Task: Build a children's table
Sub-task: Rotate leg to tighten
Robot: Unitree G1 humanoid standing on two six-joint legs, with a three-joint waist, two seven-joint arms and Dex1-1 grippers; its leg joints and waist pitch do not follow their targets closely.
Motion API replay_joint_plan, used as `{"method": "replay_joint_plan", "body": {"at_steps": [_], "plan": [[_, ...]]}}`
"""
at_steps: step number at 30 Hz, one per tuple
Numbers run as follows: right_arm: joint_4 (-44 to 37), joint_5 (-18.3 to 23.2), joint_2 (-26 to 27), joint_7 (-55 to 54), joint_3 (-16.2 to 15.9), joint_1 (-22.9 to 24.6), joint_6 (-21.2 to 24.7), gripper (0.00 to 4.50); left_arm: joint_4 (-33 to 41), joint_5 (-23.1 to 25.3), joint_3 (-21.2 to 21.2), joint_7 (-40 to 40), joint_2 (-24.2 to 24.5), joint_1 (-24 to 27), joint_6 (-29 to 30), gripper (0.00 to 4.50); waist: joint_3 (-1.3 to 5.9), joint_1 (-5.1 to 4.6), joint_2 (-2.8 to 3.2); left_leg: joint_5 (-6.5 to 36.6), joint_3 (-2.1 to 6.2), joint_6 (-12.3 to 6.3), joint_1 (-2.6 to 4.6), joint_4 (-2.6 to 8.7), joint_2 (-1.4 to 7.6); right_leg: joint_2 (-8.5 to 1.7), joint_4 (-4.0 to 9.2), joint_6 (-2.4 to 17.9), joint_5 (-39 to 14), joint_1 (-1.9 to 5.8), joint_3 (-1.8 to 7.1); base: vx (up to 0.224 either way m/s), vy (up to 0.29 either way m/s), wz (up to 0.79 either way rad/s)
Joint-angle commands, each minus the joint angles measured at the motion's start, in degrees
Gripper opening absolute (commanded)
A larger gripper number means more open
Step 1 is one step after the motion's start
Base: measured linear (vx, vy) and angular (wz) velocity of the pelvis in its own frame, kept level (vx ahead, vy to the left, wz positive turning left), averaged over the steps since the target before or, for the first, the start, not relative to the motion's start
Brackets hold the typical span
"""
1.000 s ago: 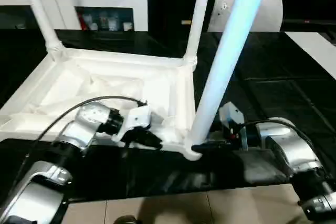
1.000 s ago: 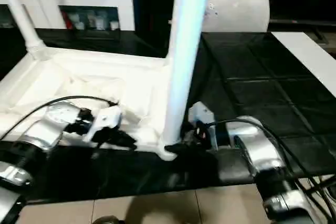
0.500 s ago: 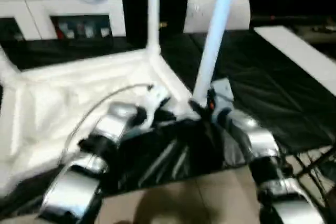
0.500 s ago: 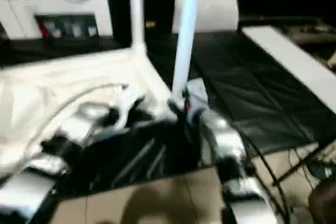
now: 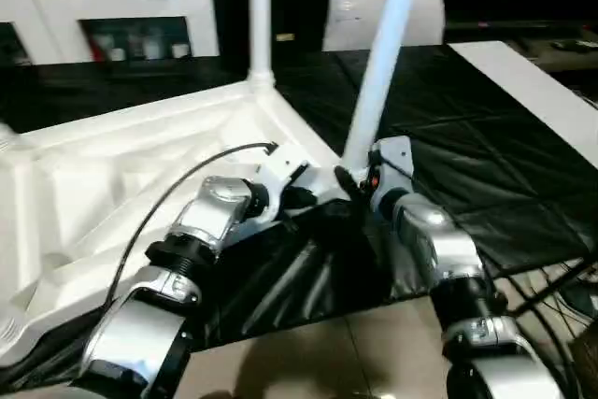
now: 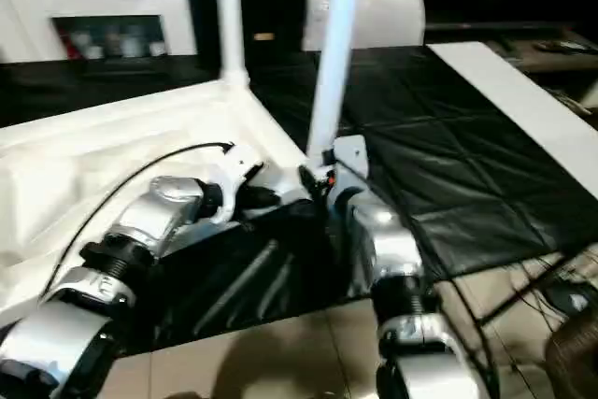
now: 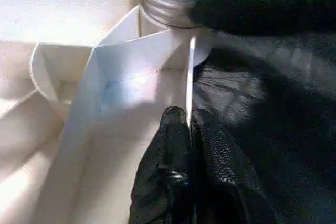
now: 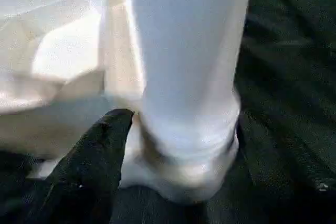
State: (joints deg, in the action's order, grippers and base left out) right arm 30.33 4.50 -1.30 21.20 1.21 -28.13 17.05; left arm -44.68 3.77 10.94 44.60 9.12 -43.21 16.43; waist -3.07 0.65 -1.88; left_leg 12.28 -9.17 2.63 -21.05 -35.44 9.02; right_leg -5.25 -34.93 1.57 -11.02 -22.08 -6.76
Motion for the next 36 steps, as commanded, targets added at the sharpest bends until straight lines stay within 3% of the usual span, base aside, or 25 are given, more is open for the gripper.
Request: {"method": "replay_joint_plan", "body": {"at_steps": [1, 5, 7, 9, 10, 12, 15, 17, 18, 20, 23, 24, 25, 27, 32, 33, 36], "plan": [[-0.7, 1.2, 0.1, 4.7, -3.6, 1.7, 1.0, 3.82, 4.2, -1.2, 0.6, 2.0, -0.3, -0.9, -4.4, 0.0, 3.3, 0.2, 0.36, 13.5, 1.99, -0.54, -0.06, 5.69, 4.92, -5.58, 5.32, 9.4, -16.7, 2.67, 4.48, 0.0, 0.0, 0.0], [-6.0, 2.3, -5.4, 10.8, -3.1, 5.3, -3.2, 4.22, 5.7, -0.9, 2.1, 7.9, 3.3, 1.7, -7.7, 0.0, 3.67, 0.06, 0.29, 8.0, 1.52, -2.78, 0.05, 5.29, 5.01, -5.4, 4.19, 12.7, -7.5, 2.78, 4.55, 0.013, -0.001, 0.0], [-9.3, 4.0, -8.9, 15.7, -1.9, 7.4, -5.4, 4.35, 6.7, -1.0, 3.2, 12.7, 5.8, 3.3, -10.3, 0.0, 4.16, 0.28, -0.01, 1.5, 1.18, -6.4, -0.31, 4.66, 4.83, -5.41, 2.91, 14.4, 2.1, 3.31, 4.6, 0.0, 0.0, 0.0], [-10.2, 4.4, -10.1, 17.4, -1.7, 8.0, -6.2, 4.44, 7.0, -1.1, 3.6, 14.6, 6.6, 3.9, -11.4, 0.0, 4.27, 0.65, -0.09, -2.1, 0.94, -9.63, -0.2, 4.25, 4.74, -5.32, 2.37, 15.6, 7.6, 3.06, 4.62, 0.0, 0.0, 0.0], [-11.0, 4.7, -10.9, 18.6, -1.5, 8.5, -6.4, 4.44, 7.2, -1.1, 4.0, 15.7, 7.2, 4.3, -11.7, 0.0, 4.1, 0.77, -0.05, -1.8, 0.8, -10.7, -0.13, 4.27, 4.79, -5.26, 2.48, 16.3, 7.0, 2.95, 4.53, 0.0, 0.0, 0.0], [-13.6, 6.0, -14.6, 24.9, -1.7, 9.8, -7.1, 4.44, 7.6, -1.1, 5.6, 20.5, 9.4, 5.5, -14.0, 0.0, 3.77, 1.15, 0.03, 1.6, 0.6, -9.98, 0.07, 4.47, 4.91, -5.22, 3.18, 15.9, 0.9, 2.8, 4.48, 0.0, 0.0, 0.0], [-15.6, 6.7, -18.2, 30.7, -2.9, 10.7, -7.5, 4.44, 8.4, -2.1, 6.1, 24.7, 10.7, 6.3, -14.8, 0.0, 3.35, 1.68, 0.25, 7.0, 0.48, -6.55, 0.69, 4.99, 5.32, -5.05, 4.04, 14.5, -7.4, 2.4, 4.62, 0.0, 0.0, 0.0], [-16.3, 6.5, -21.8, 36.4, -4.8, 11.2, -8.5, 4.44, 9.3, -3.4, 6.7, 29.2, 11.7, 6.9, -15.1, 0.0, 3.22, 1.79, -0.05, 8.7, 0.5, -5.17, 0.51, 5.17, 5.34, -5.03, 4.16, 13.8, -9.6, 2.64, 4.68, 0.0, 0.0, 0.0], [-16.6, 6.7, -22.8, 37.8, -5.4, 11.4, -8.9, 4.44, 9.7, -3.7, 6.9, 30.4, 12.0, 7.1, -15.4, 0.0, 3.16, 1.95, 0.09, 9.2, 0.44, -4.67, 0.66, 5.25, 5.34, -5.06, 4.26, 13.5, -10.6, 2.46, 4.81, 0.0, 0.0, 0.0], [-16.5, 7.3, -24.4, 41.1, -6.4, 11.0, -8.8, 4.44, 10.2, -3.8, 7.9, 33.0, 12.9, 7.6, -16.1, 0.0, 3.17, 2.09, -0.21, 9.3, 0.4, -4.17, 0.69, 5.26, 5.28, -5.12, 4.33, 13.5, -11.1, 2.39, 4.89, 0.0, 0.0, 0.0], [-15.3, 6.9, -25.6, 44.0, -7.8, 9.7, -9.2, 4.44, 10.6, -3.8, 9.1, 36.1, 14.0, 7.8, -17.2, 0.0, 3.32, 2.46, -0.14, 8.3, 0.37, -4.21, 0.73, 5.16, 5.28, -5.15, 4.21, 13.4, -10.6, 2.41, 4.93, 0.0, 0.0, 0.0], [-14.5, 6.3, -25.9, 45.0, -8.6, 8.8, -9.9, 4.44, 10.7, -3.7, 9.6, 37.6, 14.6, 7.8, -17.9, 0.0, 3.4, 2.45, -0.59, 7.5, 0.45, -4.42, 0.53, 5.09, 5.17, -5.14, 3.96, 13.5, -10.2, 2.55, 4.82, 0.0, 0.0, 0.0], [-14.2, 6.0, -26.0, 45.3, -8.9, 8.5, -10.2, 4.44, 10.8, -3.7, 9.8, 38.1, 14.8, 7.8, -18.1, 0.0, 3.39, 2.56, -0.35, 6.8, 0.33, -4.55, 0.63, 5.06, 5.22, -5.14, 4.01, 13.4, -9.8, 2.4, 4.87, 0.0, 0.0, 0.0], [-13.6, 5.7, -25.9, 46.3, -9.6, 7.9, -10.5, 4.44, 10.9, -3.7, 10.2, 39.3, 15.1, 7.8, -18.6, 0.0, 3.5, 2.64, -0.66, 6.2, 0.21, -4.58, 0.82, 4.97, 5.25, -5.03, 3.8, 13.8, -8.5, 2.32, 4.88, 0.0, 0.0, 0.0], [-11.3, 4.7, -25.5, 51.0, -12.9, 6.0, -12.0, 4.44, 10.9, -3.2, 11.5, 42.1, 15.9, 7.3, -20.2, 0.0, 3.61, 2.89, -0.68, 5.1, 0.19, -5.33, 0.67, 4.83, 5.26, -5.11, 3.39, 14.5, -6.8, 2.44, 4.77, 0.0, 0.0, 0.0], [-10.4, 4.9, -25.3, 51.9, -13.2, 5.4, -12.2, 4.19, 11.0, -3.2, 11.6, 42.5, 15.9, 7.3, -20.3, 0.0, 3.6, 2.87, -0.6, 5.1, 0.2, -5.37, 0.51, 4.85, 5.22, -5.07, 3.41, 14.5, -7.0, 2.56, 4.71, 0.0, 0.0, 0.0], [-9.2, 5.9, -25.1, 54.0, -13.7, 4.2, -11.4, 3.98, 11.1, -3.3, 11.7, 42.9, 16.0, 7.2, -20.4, 0.0, 3.6, 3.05, -0.63, 5.1, 0.11, -5.26, 0.61, 4.8, 5.32, -5.04, 3.33, 14.7, -7.0, 2.49, 4.74, 0.0, 0.0, 0.0]]}}
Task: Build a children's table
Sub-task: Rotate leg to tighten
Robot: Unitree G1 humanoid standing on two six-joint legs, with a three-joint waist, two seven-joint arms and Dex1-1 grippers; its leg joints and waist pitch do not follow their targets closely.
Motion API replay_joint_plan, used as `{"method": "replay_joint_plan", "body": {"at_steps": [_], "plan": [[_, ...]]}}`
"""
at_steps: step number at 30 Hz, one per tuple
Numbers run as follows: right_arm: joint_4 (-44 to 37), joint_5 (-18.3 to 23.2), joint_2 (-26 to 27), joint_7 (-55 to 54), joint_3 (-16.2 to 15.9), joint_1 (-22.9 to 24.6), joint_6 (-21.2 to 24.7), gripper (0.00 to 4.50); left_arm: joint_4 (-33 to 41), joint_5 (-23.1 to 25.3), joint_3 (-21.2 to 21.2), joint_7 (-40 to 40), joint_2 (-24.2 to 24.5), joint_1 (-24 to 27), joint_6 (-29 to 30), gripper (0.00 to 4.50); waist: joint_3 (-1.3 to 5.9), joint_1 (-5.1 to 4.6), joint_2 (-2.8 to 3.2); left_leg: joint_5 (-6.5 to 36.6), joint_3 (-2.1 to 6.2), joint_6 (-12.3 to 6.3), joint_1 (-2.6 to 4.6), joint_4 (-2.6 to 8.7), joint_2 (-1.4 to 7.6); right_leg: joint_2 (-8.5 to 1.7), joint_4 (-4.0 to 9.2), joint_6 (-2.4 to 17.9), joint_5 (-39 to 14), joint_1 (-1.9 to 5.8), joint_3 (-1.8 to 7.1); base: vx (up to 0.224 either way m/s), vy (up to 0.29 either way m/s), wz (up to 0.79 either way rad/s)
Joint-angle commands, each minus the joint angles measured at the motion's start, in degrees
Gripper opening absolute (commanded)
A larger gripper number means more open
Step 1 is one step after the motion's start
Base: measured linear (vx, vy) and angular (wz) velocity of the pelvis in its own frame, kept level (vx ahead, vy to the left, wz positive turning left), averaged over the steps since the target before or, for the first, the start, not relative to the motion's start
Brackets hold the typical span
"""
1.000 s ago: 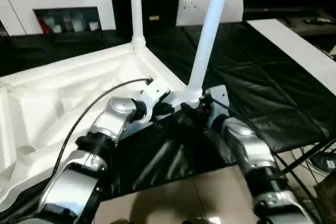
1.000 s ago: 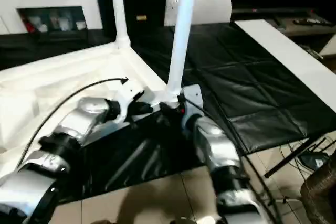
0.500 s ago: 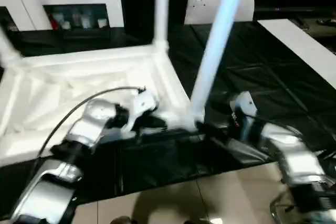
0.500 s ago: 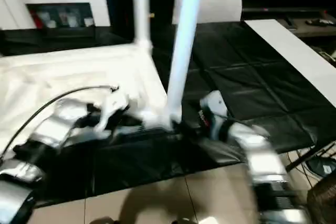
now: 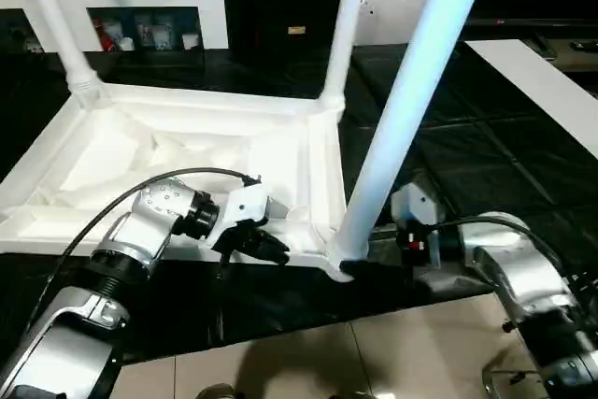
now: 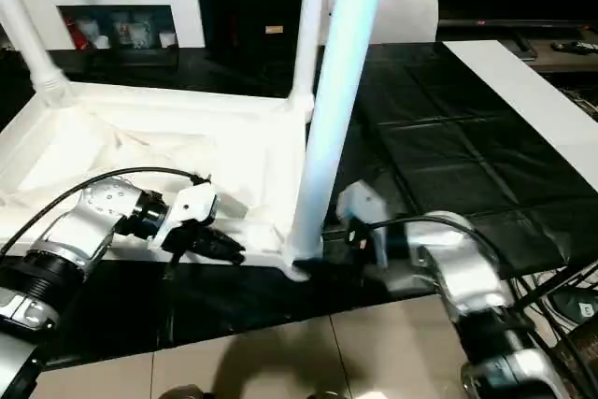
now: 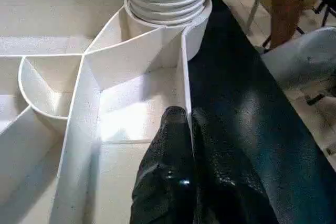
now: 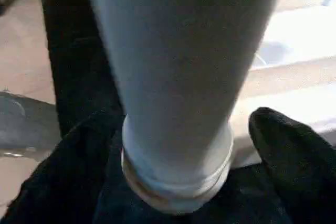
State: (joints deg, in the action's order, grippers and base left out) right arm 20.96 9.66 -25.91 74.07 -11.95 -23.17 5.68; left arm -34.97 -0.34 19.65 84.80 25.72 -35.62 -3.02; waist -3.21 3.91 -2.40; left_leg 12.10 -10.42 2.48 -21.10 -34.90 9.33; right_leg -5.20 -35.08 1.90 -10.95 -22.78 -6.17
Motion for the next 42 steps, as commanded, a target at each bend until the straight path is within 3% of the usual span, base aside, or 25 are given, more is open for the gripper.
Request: {"method": "replay_joint_plan", "body": {"at_steps": [1, 3, 15, 20, 23, 25, 26, 28, 31, 34, 38, 42], "plan": [[0.4, 0.9, -0.5, 1.7, -0.7, -1.0, 0.3, 3.87, 1.3, 0.8, 3.0, 2.8, -0.6, -0.5, -1.1, 0.0, 3.75, -0.12, -0.09, 5.1, 1.36, -5.05, 0.73, 4.24, 5.04, -5.05, 3.42, 14.4, -6.9, 3.17, 4.16, 0.0, 0.0, 0.0], [1.2, 1.0, -0.6, 2.7, -1.3, -1.8, 0.3, 3.87, 1.1, 0.8, 3.1, 3.0, -0.6, -0.6, -1.2, 0.0, 3.85, -0.02, -0.12, 4.7, 1.36, -5.1, 0.76, 4.2, 5.02, -5.05, 3.28, 14.4, -6.4, 3.21, 4.13, 0.0, 0.0, 0.0], [3.6, 0.7, -0.5, 5.8, -2.1, -3.1, -0.3, 2.8, 0.4, 0.9, 2.9, 3.0, -0.5, -0.7, -1.7, 0.0, 3.92, 0.74, -0.18, 4.1, 1.17, -5.26, 0.77, 4.04, 4.99, -4.96, 3.18, 14.2, -6.0, 3.13, 4.11, 0.0, 0.0, 0.0], [2.7, 2.5, 0.2, 4.9, -1.7, -2.2, 1.9, 2.7, 0.5, 0.6, 1.7, 0.2, -1.1, -0.5, 0.1, 0.0, 3.95, 0.8, 0.04, 4.6, 1.24, -4.59, 0.77, 4.09, 4.98, -4.95, 3.25, 14.0, -6.6, 3.18, 4.11, 0.0, 0.0, 0.0], [1.1, 3.3, 1.4, 2.2, -0.8, -1.0, 4.9, 2.68, 0.3, 1.1, 0.3, -4.9, -2.2, -0.6, 2.2, 0.0, 3.84, 0.87, -0.03, 5.1, 1.24, -4.3, 0.87, 4.14, 4.98, -4.97, 3.38, 14.1, -7.0, 3.1, 4.15, 0.0, 0.0, 0.0], [0.1, 3.2, 3.4, -2.3, 0.0, 0.0, 7.6, 2.68, 0.0, 1.4, -1.1, -10.0, -3.8, -1.0, 5.8, 0.0, 3.6, 0.68, -0.16, 7.5, 1.29, -2.97, 1.06, 4.3, 4.88, -5.12, 4.07, 12.9, -12.0, 2.98, 4.22, 0.0, 0.0, 0.0], [0.9, 1.1, 6.5, -9.4, 0.4, 0.2, 8.1, 2.68, 0.2, -0.4, -3.9, -15.5, -6.8, -1.7, 10.4, 0.0, 3.56, 0.63, 0.09, 8.0, 1.4, -2.32, 0.96, 4.38, 4.85, -5.19, 4.1, 12.6, -13.5, 3.03, 4.18, 0.0, 0.0, 0.0], [1.8, -0.1, 8.6, -13.7, 0.7, 0.0, 8.6, 2.67, 0.4, -1.5, -5.4, -18.6, -8.7, -2.2, 13.2, 0.0, 3.32, 0.19, -0.14, 10.6, 1.61, -0.47, 1.0, 4.56, 4.58, -5.27, 5.2, 9.9, -21.2, 2.92, 3.97, 0.0, 0.0, 0.0], [4.5, -0.8, 13.7, -22.5, 2.0, -1.2, 11.4, 2.67, 0.1, -2.8, -8.3, -26.1, -12.8, -3.8, 17.8, 0.0, 3.35, -1.06, -0.27, 12.1, 2.01, 0.39, 0.71, 4.78, 4.49, -5.1, 5.4, 8.8, -22.8, 2.96, 3.79, 0.0, 0.0, 0.0], [8.4, -1.3, 20.0, -32.2, 3.3, -4.2, 13.7, 2.67, -2.2, -3.2, -11.3, -36.6, -17.5, -6.5, 20.4, 0.0, 3.46, -2.13, -0.16, 11.8, 1.86, 0.39, 0.82, 4.47, 4.09, -4.96, 5.56, 9.3, -22.5, 2.54, 3.89, 0.0, 0.0, 0.0], [14.2, -2.1, 27.7, -45.1, 6.8, -8.8, 15.5, 2.67, -4.5, -3.5, -15.4, -48.4, -23.0, -9.5, 22.4, 0.0, 3.71, -2.27, -0.11, 9.6, 1.71, -0.54, 0.65, 4.28, 3.9, -4.89, 5.58, 9.1, -20.9, 2.75, 3.83, 0.0, 0.0, 0.0], [16.4, -3.1, 30.3, -48.8, 7.3, -10.7, 15.5, 2.66, -3.6, -1.9, -15.2, -51.1, -24.7, -9.9, 22.8, 0.0, 4.09, -2.0, 0.07, 5.1, 1.37, -3.39, 0.45, 4.12, 4.02, -4.68, 4.48, 11.4, -11.0, 2.9, 4.09, 0.0, 0.0, 0.0]]}}
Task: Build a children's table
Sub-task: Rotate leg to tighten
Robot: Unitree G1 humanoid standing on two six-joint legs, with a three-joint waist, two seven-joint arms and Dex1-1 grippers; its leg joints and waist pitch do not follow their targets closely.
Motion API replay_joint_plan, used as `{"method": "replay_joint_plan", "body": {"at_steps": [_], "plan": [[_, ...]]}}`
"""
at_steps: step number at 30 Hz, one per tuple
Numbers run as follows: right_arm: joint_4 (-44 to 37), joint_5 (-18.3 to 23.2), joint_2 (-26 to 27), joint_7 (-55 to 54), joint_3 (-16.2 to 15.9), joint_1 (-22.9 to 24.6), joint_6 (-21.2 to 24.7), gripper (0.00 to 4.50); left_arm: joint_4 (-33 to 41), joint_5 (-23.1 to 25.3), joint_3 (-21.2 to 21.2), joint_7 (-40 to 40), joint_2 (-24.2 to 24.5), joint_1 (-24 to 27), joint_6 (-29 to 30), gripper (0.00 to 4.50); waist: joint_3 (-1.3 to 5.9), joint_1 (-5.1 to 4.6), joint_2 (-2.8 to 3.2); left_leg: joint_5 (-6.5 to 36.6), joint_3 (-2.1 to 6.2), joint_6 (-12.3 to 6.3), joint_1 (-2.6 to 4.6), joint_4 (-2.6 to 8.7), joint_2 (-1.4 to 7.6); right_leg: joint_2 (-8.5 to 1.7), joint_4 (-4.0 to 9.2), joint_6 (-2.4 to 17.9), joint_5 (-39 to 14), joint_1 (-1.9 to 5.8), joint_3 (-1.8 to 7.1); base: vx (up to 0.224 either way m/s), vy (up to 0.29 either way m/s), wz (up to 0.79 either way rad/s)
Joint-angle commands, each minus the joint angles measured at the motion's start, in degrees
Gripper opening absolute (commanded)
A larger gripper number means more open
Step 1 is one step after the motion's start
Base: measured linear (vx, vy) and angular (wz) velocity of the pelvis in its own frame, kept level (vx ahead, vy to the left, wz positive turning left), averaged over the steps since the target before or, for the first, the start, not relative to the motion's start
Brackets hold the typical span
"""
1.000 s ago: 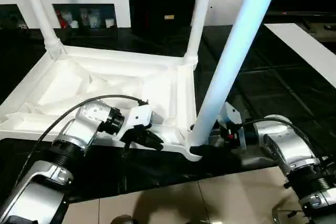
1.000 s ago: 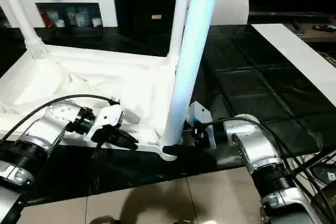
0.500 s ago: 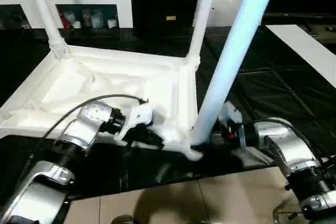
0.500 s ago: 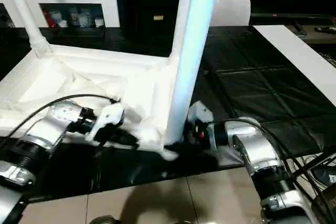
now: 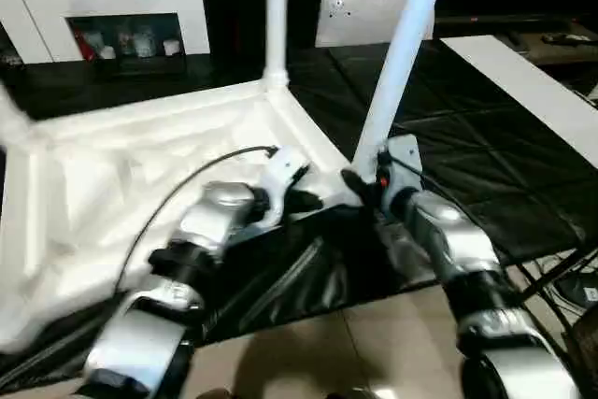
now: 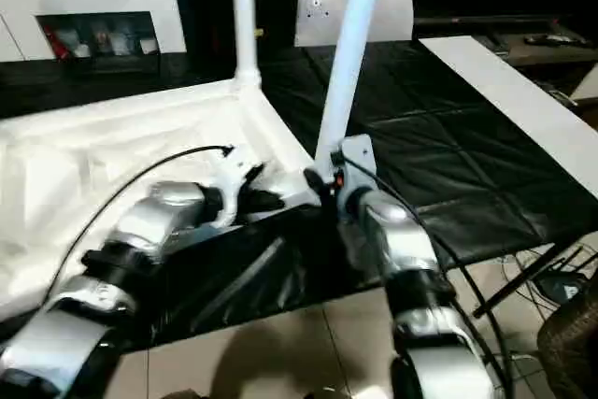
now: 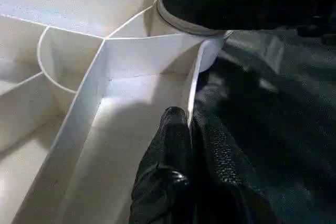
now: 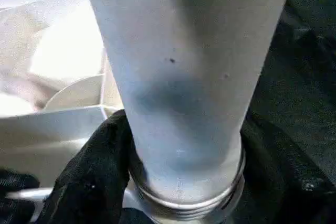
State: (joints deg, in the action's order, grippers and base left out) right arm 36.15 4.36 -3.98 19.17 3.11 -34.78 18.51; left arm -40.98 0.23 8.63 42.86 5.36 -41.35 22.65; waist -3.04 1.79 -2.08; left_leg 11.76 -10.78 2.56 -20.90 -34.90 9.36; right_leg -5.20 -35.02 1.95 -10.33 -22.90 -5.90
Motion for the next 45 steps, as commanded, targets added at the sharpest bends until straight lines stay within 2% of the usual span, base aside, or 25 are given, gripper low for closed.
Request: {"method": "replay_joint_plan", "body": {"at_steps": [1, 3, 4, 5, 7, 8, 10, 11, 13, 14, 15, 16, 19, 21, 23, 25, 27, 30, 32, 33, 36, 38, 39, 44, 45], "plan": [[1.6, 2.2, 9.1, 5.6, -7.4, 0.8, 2.0, 2.66, 2.7, -2.1, -3.7, -9.0, -4.5, -4.2, -2.9, 0.0, 4.06, 0.2, -0.27, 4.3, 1.61, -4.32, 0.31, 4.02, 3.96, -4.63, 4.16, 12.0, -9.4, 3.11, 3.81, 0.0, 0.0, 0.0], [1.3, 2.1, 9.2, 5.6, -7.4, 1.1, 1.3, 2.66, 2.8, -1.9, -3.3, -8.6, -4.4, -4.2, -3.1, 0.0, 4.1, 0.24, -0.28, 2.8, 1.48, -5.59, 0.19, 3.98, 3.94, -4.59, 3.83, 13.0, -6.0, 3.24, 3.84, 0.028, -0.003, 0.0], [1.3, 2.1, 9.4, 5.7, -7.1, 1.3, 0.7, 3.01, 2.7, -1.4, -2.8, -8.5, -4.1, -4.2, -3.2, 0.0, 4.03, 0.26, -0.33, 3.2, 1.43, -6.05, 0.21, 4.02, 3.93, -4.62, 3.91, 13.0, -6.4, 3.3, 3.8, 0.0, 0.0, 0.0], [1.3, 2.1, 9.4, 5.7, -7.1, 1.3, 0.7, 3.01, 2.7, -1.4, -2.8, -8.5, -4.1, -4.2, -3.2, 0.0, 3.97, 0.3, -0.31, 3.6, 1.38, -6.07, 0.26, 4.01, 3.94, -4.69, 4.05, 13.0, -7.1, 3.26, 3.82, 0.0, 0.0, 0.0], [1.6, 2.0, 9.5, 5.4, -6.2, 1.6, -0.1, 3.39, 2.2, -0.7, -2.1, -7.9, -3.4, -4.1, -4.0, 0.0, 3.74, 0.28, -0.12, 6.0, 1.41, -5.13, 0.44, 4.2, 4.05, -4.68, 4.54, 12.3, -11.1, 3.11, 3.81, 0.0, 0.0, 0.0], [1.7, 2.0, 9.4, 5.2, -5.7, 1.7, -0.6, 3.43, 2.2, -0.3, -1.8, -7.3, -2.9, -3.9, -4.6, 0.0, 3.67, 0.25, -0.16, 6.7, 1.42, -4.87, 0.44, 4.26, 4.04, -4.65, 4.76, 11.9, -12.2, 3.07, 3.8, 0.0, 0.0, 0.0], [0.7, 1.6, 7.7, 5.7, -5.3, 2.7, -2.6, 3.65, 2.9, 0.6, -0.4, -4.9, -1.4, -2.9, -6.9, 0.0, 3.54, -0.12, -0.21, 9.1, 1.74, -3.53, 0.11, 4.55, 4.05, -4.69, 5.25, 9.7, -16.7, 3.18, 3.66, 0.0, 0.0, 0.0], [0.1, 1.2, 6.9, 6.1, -5.5, 3.2, -3.6, 3.76, 3.2, 0.8, 0.1, -4.0, -0.8, -2.5, -7.7, 0.0, 3.6, -0.23, -0.14, 9.6, 1.76, -3.18, 0.2, 4.57, 4.15, -4.71, 5.18, 9.5, -17.2, 3.18, 3.68, 0.0, 0.0, 0.0], [-1.9, 1.0, 5.0, 7.7, -5.7, 4.5, -4.4, 3.86, 3.9, 1.1, 1.0, -2.0, 0.5, -1.5, -8.7, 0.0, 3.78, -0.74, -0.15, 9.2, 1.92, -3.16, 0.01, 4.55, 4.21, -4.65, 4.95, 9.8, -15.3, 3.26, 3.72, 0.0, 0.0, 0.0], [-4.4, 1.6, 3.5, 9.6, -5.7, 5.8, -4.8, 3.93, 4.5, 1.2, 1.5, 0.0, 1.5, -0.8, -9.4, 0.0, 3.88, -1.13, -0.31, 7.7, 1.88, -3.93, -0.27, 4.4, 4.2, -4.68, 4.55, 10.5, -11.9, 3.39, 3.86, 0.0, 0.0, 0.0], [-7.0, 2.4, 1.8, 11.6, -5.5, 7.2, -4.6, 4.11, 4.8, 1.4, 2.0, 1.7, 2.7, -0.1, -10.0, 0.0, 3.89, -0.94, -0.24, 6.8, 1.7, -5.01, 0.14, 4.3, 4.3, -4.58, 4.43, 11.5, -9.5, 3.13, 3.89, 0.0, 0.0, 0.0], [-8.0, 2.7, 1.3, 12.2, -5.4, 7.7, -4.4, 4.2, 4.9, 1.4, 2.1, 2.2, 3.1, 0.0, -10.1, 0.0, 3.91, -0.96, -0.25, 5.7, 1.59, -5.96, 0.06, 4.21, 4.28, -4.57, 4.11, 12.6, -7.3, 3.26, 3.97, 0.0, 0.0, 0.0], [-14.4, 4.6, -3.4, 17.9, -4.9, 11.2, -4.4, 4.41, 4.6, 1.7, 3.1, 7.9, 6.4, 1.2, -13.6, 0.0, 4.04, -0.52, -0.09, 3.7, 1.44, -7.73, 0.14, 4.0, 4.36, -4.59, 3.68, 13.7, -3.5, 3.22, 4.07, 0.0, 0.0, 0.0], [-16.8, 5.0, -6.3, 21.8, -4.8, 12.6, -4.9, 4.41, 4.4, 1.5, 4.0, 11.9, 8.3, 1.8, -15.3, 0.0, 4.0, -0.16, -0.01, 3.1, 1.37, -8.14, 0.2, 3.97, 4.41, -4.59, 3.55, 14.3, -2.5, 3.23, 4.01, 0.0, 0.0, 0.0], [-18.7, 5.5, -9.2, 25.5, -5.0, 13.7, -5.3, 4.41, 4.4, 1.3, 5.0, 15.8, 10.0, 2.4, -17.2, 0.0, 3.85, 0.23, -0.13, 4.3, 1.3, -8.03, 0.2, 4.02, 4.38, -4.57, 3.67, 14.0, -4.0, 3.2, 4.03, 0.0, 0.0, 0.0], [-20.9, 6.0, -13.4, 30.7, -5.9, 15.0, -5.3, 4.41, 4.5, 1.1, 6.4, 20.9, 12.2, 3.2, -19.4, 0.0, 3.55, 0.54, -0.1, 7.7, 1.36, -6.22, 0.35, 4.25, 4.38, -4.65, 4.45, 12.6, -10.1, 3.21, 4.01, 0.0, 0.0, 0.0], [-22.9, 6.7, -18.2, 37.3, -7.3, 16.0, -4.9, 4.41, 4.6, 0.5, 7.7, 26.3, 14.2, 3.8, -20.9, 0.0, 3.29, 0.83, 0.01, 10.0, 1.28, -4.9, 0.84, 4.42, 4.54, -4.54, 4.84, 11.8, -13.3, 2.8, 4.1, 0.0, 0.0, 0.0], [-24.2, 7.2, -22.4, 42.7, -8.3, 16.4, -4.6, 4.41, 4.6, 0.0, 8.6, 30.7, 15.8, 4.0, -22.4, 0.0, 3.11, 1.17, -0.18, 11.8, 1.4, -3.86, 0.89, 4.62, 4.58, -4.74, 5.22, 10.5, -17.7, 2.73, 4.11, 0.0, 0.0, 0.0], [-24.3, 7.5, -24.2, 44.9, -8.8, 16.2, -4.5, 4.41, 4.6, -0.2, 9.0, 33.2, 16.6, 4.2, -23.3, 0.0, 3.2, 1.46, -0.14, 11.4, 1.44, -3.43, 0.95, 4.64, 4.74, -4.84, 5.15, 10.4, -17.6, 2.64, 4.17, 0.0, 0.0, 0.0], [-23.1, 6.9, -25.7, 46.9, -9.3, 15.4, -5.5, 4.41, 4.9, -0.4, 9.8, 36.5, 17.5, 4.4, -24.1, 0.0, 3.3, 1.6, -0.32, 10.9, 1.39, -3.32, 0.92, 4.59, 4.74, -4.8, 4.98, 10.8, -16.6, 2.62, 4.16, 0.0, 0.0, 0.0], [-21.8, 5.9, -26.7, 49.3, -10.7, 14.4, -7.3, 4.41, 5.0, -0.8, 10.8, 39.9, 18.4, 4.4, -25.9, 0.0, 3.48, 1.81, -0.25, 9.1, 1.39, -3.56, 0.69, 4.53, 4.76, -4.77, 4.41, 11.9, -13.0, 2.82, 4.09, 0.0, 0.0, 0.0], [-21.8, 6.0, -27.1, 50.1, -11.2, 14.3, -7.4, 4.41, 4.9, -0.9, 10.9, 40.5, 18.5, 4.4, -26.3, 0.0, 3.46, 1.86, -0.31, 9.0, 1.28, -3.79, 0.64, 4.44, 4.71, -4.8, 4.28, 12.4, -12.0, 2.85, 4.12, 0.0, 0.0, 0.0], [-20.2, 5.2, -26.6, 51.3, -12.5, 13.4, -9.8, 4.41, 5.5, -1.3, 11.4, 42.3, 18.5, 4.4, -26.8, 0.0, 3.47, 2.02, -0.38, 9.0, 1.26, -3.9, 0.62, 4.36, 4.7, -4.95, 4.37, 12.2, -12.7, 2.89, 4.12, 0.0, 0.0, 0.0], [-17.9, 5.5, -25.3, 53.3, -14.1, 11.7, -11.2, 4.41, 6.4, -1.3, 12.2, 44.2, 18.6, 4.5, -27.2, 0.0, 3.56, 2.4, -0.38, 8.0, 1.2, -3.91, 0.71, 4.36, 4.86, -4.75, 4.06, 12.9, -11.6, 2.8, 4.02, 0.0, 0.0, 0.0], [-17.4, 5.9, -24.9, 53.9, -14.2, 11.3, -11.3, 4.25, 6.4, -1.1, 12.4, 44.3, 18.6, 4.5, -27.4, 0.0, 3.59, 2.55, -0.5, 7.8, 1.18, -3.99, 0.77, 4.32, 4.93, -4.8, 3.97, 13.0, -11.3, 2.8, 4.05, 0.0, 0.0, 0.0]]}}
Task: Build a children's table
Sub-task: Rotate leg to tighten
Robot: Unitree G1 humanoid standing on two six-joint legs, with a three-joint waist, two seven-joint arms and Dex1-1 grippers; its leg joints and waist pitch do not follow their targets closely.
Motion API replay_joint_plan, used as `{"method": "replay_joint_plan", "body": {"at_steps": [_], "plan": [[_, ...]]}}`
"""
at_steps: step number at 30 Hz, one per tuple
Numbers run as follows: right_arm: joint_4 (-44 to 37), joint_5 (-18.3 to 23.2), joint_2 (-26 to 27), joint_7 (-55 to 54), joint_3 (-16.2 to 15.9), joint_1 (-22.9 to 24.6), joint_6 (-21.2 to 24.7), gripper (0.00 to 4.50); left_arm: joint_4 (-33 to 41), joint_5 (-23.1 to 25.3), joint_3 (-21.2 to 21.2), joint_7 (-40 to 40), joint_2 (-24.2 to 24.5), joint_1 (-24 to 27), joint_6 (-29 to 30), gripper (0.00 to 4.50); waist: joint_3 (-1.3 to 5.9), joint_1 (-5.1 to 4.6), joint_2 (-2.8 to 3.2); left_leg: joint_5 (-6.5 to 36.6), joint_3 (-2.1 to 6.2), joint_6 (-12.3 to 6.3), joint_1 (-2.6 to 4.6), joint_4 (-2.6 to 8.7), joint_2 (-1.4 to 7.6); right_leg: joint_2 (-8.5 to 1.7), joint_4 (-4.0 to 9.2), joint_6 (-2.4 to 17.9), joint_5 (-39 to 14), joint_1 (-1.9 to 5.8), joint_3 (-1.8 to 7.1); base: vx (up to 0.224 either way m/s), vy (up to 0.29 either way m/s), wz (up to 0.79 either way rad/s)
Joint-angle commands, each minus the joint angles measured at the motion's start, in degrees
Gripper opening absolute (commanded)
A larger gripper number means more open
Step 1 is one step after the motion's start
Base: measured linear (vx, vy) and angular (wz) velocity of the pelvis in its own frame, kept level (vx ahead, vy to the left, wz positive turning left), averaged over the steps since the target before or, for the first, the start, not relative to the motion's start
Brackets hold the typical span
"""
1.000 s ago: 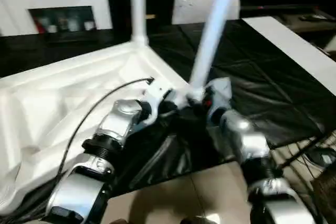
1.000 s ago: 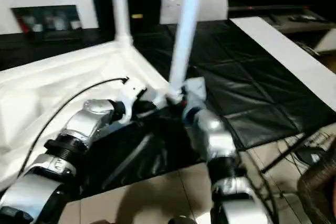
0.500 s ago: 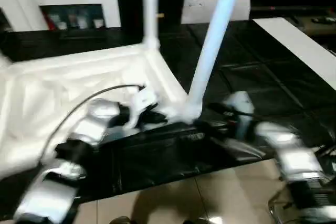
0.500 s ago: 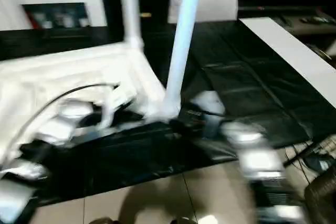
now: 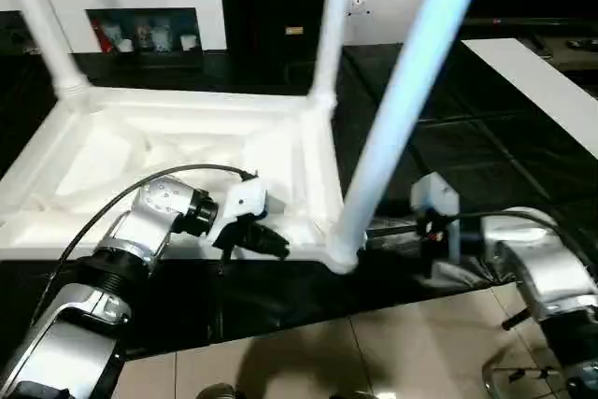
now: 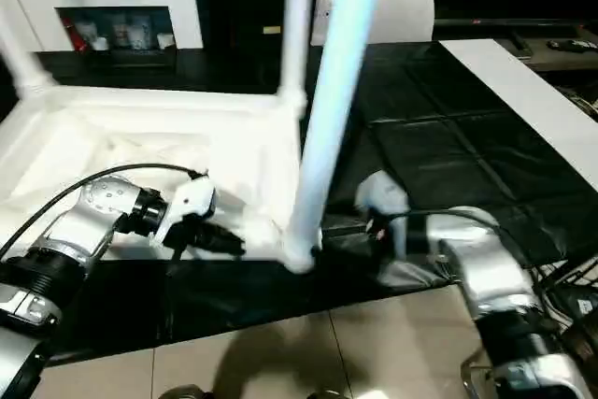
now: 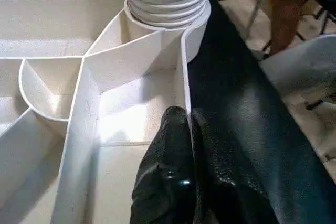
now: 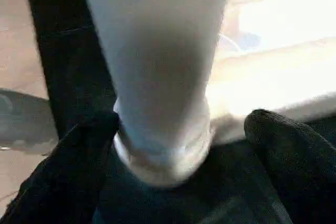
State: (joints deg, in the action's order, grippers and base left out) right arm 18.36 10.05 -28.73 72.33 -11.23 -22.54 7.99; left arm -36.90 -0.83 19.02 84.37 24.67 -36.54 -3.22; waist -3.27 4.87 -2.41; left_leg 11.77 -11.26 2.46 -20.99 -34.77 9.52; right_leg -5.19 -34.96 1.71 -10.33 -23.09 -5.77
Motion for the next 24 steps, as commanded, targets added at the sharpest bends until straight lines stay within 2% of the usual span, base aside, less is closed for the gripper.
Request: {"method": "replay_joint_plan", "body": {"at_steps": [1, 9, 14, 17, 24], "plan": [[1.0, 0.5, 0.2, 1.3, 0.0, -1.2, -1.2, 4.14, 2.3, -0.1, 2.1, 2.9, -0.8, -0.3, -1.7, 0.0, 3.81, -0.26, -0.07, 7.6, 1.62, -3.95, 0.82, 4.17, 4.78, -4.87, 3.87, 13.3, -11.1, 3.01, 3.96, 0.0, 0.0, 0.0], [4.2, 0.9, 1.0, 5.7, -2.3, -2.7, -1.8, 3.49, 2.2, 0.3, 2.4, 3.3, -0.6, -0.4, -2.4, 0.0, 3.87, 0.04, -0.29, 7.2, 1.62, -3.79, 0.77, 4.13, 4.72, -4.85, 3.77, 13.0, -11.4, 3.08, 3.86, 0.0, 0.0, 0.0], [5.2, 0.8, 1.1, 6.5, -2.4, -3.0, -2.2, 3.05, 2.1, 0.4, 2.5, 3.4, -0.2, -0.4, -2.5, 0.0, 3.87, 0.11, -0.49, 7.1, 1.58, -3.73, 0.73, 4.08, 4.68, -4.88, 3.86, 12.5, -12.3, 3.1, 3.89, 0.0, 0.0, 0.0], [5.7, 0.7, 1.1, 7.0, -2.5, -3.2, -2.4, 2.83, 2.0, 0.5, 2.5, 3.4, -0.1, -0.5, -2.6, 0.0, 3.89, 0.04, -0.37, 7.0, 1.63, -3.69, 0.76, 4.11, 4.7, -4.81, 3.79, 12.6, -12.0, 3.04, 3.87, 0.0, 0.0, 0.0], [5.3, 1.7, 1.7, 7.3, -2.7, -2.4, -1.4, 2.7, 1.7, 0.4, 1.7, 1.4, -0.4, -0.3, -1.3, 0.0, 3.94, 0.08, -0.21, 6.8, 1.63, -3.71, 0.76, 4.1, 4.7, -4.78, 3.7, 13.0, -10.9, 3.12, 3.86, 0.0, 0.0, 0.0]]}}
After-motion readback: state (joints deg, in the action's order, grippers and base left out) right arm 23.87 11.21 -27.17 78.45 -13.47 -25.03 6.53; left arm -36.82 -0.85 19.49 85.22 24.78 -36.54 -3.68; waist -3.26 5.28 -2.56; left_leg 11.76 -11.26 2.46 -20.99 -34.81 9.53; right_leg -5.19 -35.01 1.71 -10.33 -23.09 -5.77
